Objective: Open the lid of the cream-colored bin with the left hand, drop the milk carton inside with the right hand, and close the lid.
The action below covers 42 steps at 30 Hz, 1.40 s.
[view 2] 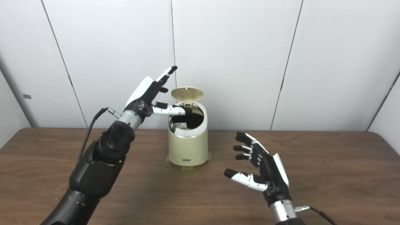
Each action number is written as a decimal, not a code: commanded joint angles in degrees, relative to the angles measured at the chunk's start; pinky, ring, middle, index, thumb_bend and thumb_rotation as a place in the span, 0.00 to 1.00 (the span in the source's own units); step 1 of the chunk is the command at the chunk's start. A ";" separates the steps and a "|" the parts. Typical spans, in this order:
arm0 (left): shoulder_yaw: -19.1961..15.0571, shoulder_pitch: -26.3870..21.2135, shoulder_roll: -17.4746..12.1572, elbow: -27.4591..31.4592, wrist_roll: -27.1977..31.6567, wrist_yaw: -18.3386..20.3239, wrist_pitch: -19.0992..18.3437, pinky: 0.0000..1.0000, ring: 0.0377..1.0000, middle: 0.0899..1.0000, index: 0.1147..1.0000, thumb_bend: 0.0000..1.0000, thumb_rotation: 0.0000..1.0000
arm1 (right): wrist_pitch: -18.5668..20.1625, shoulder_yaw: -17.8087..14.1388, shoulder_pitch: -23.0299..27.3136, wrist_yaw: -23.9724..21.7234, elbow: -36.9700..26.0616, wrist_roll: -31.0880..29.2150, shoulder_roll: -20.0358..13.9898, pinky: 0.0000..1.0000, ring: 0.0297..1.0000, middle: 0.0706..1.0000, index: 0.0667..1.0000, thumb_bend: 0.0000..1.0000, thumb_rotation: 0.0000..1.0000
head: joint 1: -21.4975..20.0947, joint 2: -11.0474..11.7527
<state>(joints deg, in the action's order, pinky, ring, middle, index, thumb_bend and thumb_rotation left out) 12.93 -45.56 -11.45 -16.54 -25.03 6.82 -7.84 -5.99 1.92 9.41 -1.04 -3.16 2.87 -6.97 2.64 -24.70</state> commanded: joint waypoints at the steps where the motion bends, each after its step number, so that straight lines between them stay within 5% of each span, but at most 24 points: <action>1: 0.75 -4.48 -1.37 0.21 -1.60 -0.29 2.88 0.80 0.96 0.97 0.89 0.95 0.34 | -0.83 -0.39 1.77 -0.09 -1.97 -0.04 0.23 0.65 0.75 0.81 0.78 0.80 0.37 | 0.01 -0.05; 6: 2.98 -5.49 -2.34 -0.76 -3.84 1.14 2.74 0.77 0.89 0.85 0.76 0.96 0.35 | -0.86 -0.53 1.94 0.36 -1.74 0.54 0.62 0.66 0.77 0.82 0.78 0.81 0.39 | -0.29 -0.03; 13: 6.00 -5.30 -4.74 -0.49 -9.09 1.14 5.42 0.99 0.99 0.75 0.67 0.95 0.37 | -1.12 -0.27 2.19 0.24 -1.72 2.01 0.71 0.66 0.77 0.81 0.77 0.81 0.41 | -0.72 -0.04; 34: 6.01 -0.32 -7.43 8.42 -11.17 5.82 4.85 1.00 0.99 0.73 0.68 0.97 0.37 | 0.87 -0.33 1.89 0.15 -3.52 2.67 1.84 0.66 0.79 0.83 0.79 0.83 0.40 | -1.63 -1.37; 42: 6.09 3.23 -7.56 9.81 -11.20 6.21 7.60 1.00 0.99 0.72 0.68 0.96 0.37 | 1.10 -0.28 2.17 0.37 -3.89 3.28 2.15 0.65 0.78 0.83 0.80 0.84 0.43 | -1.79 -2.02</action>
<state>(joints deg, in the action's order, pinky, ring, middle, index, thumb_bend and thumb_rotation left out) 19.43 -40.41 -18.05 -8.58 -36.10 13.59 -1.63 -4.49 1.94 9.44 -0.93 -5.14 6.26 -5.06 0.88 -26.63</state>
